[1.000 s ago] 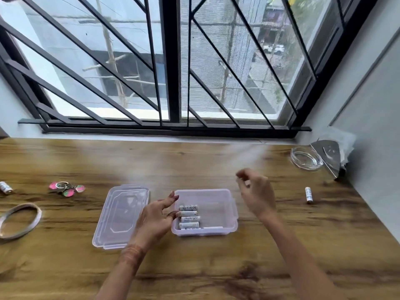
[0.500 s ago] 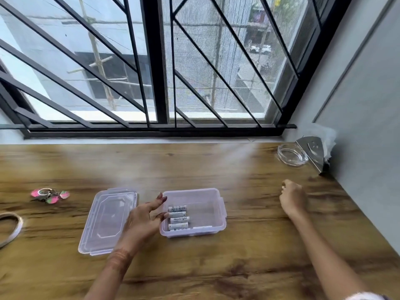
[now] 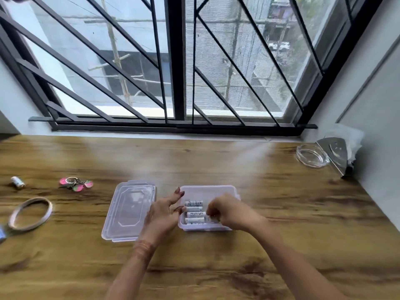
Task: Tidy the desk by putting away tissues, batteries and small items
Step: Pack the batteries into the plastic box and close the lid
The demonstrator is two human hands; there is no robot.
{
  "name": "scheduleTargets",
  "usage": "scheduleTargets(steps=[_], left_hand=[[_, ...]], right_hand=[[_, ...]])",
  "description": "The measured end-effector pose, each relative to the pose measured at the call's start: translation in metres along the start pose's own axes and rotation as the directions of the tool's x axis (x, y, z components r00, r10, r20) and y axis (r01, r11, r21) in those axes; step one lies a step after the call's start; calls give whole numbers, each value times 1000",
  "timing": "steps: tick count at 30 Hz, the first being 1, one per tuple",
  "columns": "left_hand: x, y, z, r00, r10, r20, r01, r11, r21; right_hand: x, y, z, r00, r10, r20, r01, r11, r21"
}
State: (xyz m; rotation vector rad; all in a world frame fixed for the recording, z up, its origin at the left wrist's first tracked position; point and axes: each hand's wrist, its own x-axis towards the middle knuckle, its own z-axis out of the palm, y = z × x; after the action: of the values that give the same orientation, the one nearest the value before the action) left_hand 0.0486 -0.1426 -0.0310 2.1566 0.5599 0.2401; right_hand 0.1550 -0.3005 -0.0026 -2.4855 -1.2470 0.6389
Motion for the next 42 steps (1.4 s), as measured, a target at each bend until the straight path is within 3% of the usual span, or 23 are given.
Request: scheduleTargets(steps=[4,10,13,16,23,29,31,35,42], left_hand=[[-1,-2,3,1000,5,-13,-4,1000,3],[-8,-5,-5,999,50,20,-51,997,51],[-13,-13,-23,995,21,-101,-14,997,78],[-17,-30,-54,970,7,-243,-1,1000,27],[-14,-104,-176,824,-67,-562,117,992,54],[-25,-195,-270,675,-281,-682,383,924,-1],[-27,-221,-291,649,-331,-685,440,898,-18],[-22,-250,-314,669,-441,-598,513,856,-57],[-2,-263,-333,761,-518,-392,588,805,77]], right_hand=[[3,7,2,998,53,-40,-54,998,-27],[14,-13,2,951,-6,-309,75,974,213],[33,-42,3,912,-60,-406,194,935,296],[59,-80,11,904,-101,-415,251,912,326],[142,-201,50,910,-211,-358,326,896,301],[219,-300,99,912,-251,-325,336,911,240],[243,-330,112,925,-230,-302,300,930,210],[282,-370,132,933,-239,-268,262,964,54],[316,-391,155,971,-211,-112,181,955,-233]])
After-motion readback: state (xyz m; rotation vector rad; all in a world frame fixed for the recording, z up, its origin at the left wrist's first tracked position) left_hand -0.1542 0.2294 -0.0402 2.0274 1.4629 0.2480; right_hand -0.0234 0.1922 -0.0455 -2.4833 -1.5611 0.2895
